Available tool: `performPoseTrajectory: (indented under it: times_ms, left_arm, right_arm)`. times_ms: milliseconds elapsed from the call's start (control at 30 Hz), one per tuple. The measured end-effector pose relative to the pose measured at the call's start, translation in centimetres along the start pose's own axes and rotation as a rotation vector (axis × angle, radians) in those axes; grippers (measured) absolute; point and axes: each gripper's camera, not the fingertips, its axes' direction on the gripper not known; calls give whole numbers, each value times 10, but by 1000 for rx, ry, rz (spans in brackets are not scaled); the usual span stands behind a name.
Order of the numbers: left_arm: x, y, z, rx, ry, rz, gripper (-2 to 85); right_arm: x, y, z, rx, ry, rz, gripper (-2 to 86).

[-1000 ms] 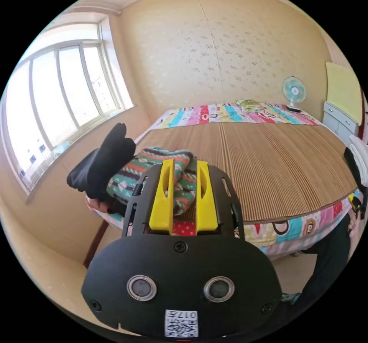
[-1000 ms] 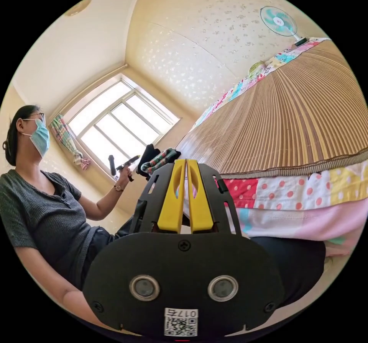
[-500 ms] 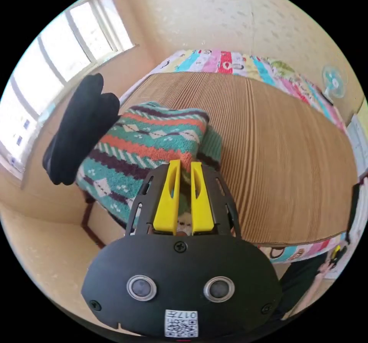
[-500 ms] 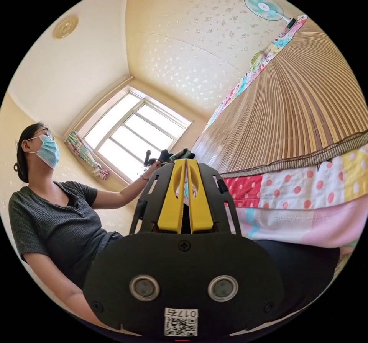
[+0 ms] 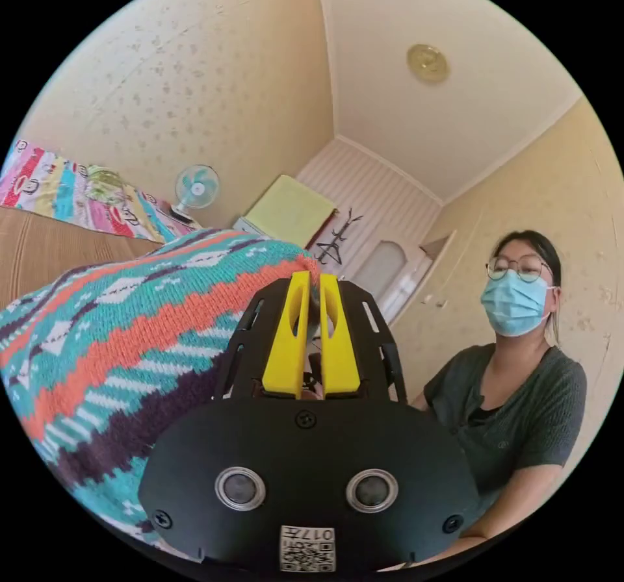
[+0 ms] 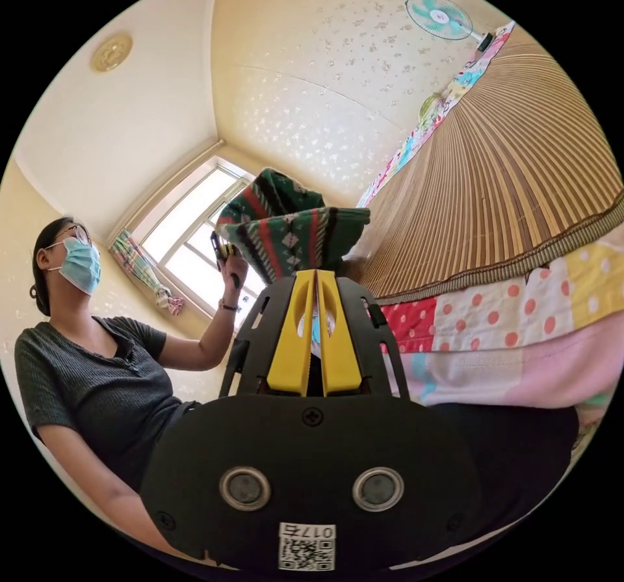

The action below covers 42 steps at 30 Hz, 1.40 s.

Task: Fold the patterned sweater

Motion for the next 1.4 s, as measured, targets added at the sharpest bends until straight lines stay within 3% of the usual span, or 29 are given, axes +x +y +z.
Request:
performPoseTrajectory:
  times_ms: [67,133,267,500,700,833,900,967,1100,1267,1400]
  left_arm:
    - [-2,29,42,-186,-58,-45,7]
    - [-5,86,96,-450,-251,-84,5]
    - [-12,172,119,-577,-438,-243,-2]
    - [10,243,63,-504,-468,-423,-6]
    - [21,227,-1,-345,-355,-468,-5]
    - [38,204,-29,-237,-408,-400,4]
    - [42,194,-35,-217,-441,-391,37]
    - [48,183,-41,-192,-467,-382,81]
    - [58,172,-72,-67,-568,-369,138]
    - [24,202,-117,11,-693,-604,203]
    - [-8,248,-145,81,-542,-791,206]
  right_arm:
    - [2,3,-5,37,1,-3,20]
    - [7,3,-6,47,-10,4,33]
    - [24,-2,6,0,6,72,80]
    - [22,2,33,-69,210,90,121]
    - [-7,26,34,86,610,83,121]
    - [15,30,75,-33,446,122,89]
    - [-12,34,92,-58,348,-54,57]
    - [-46,39,135,-215,236,-201,43]
    - [-77,84,213,-495,212,-342,34]
    - [-88,167,243,-603,167,-384,29]
    - [-88,196,227,-623,69,-385,27]
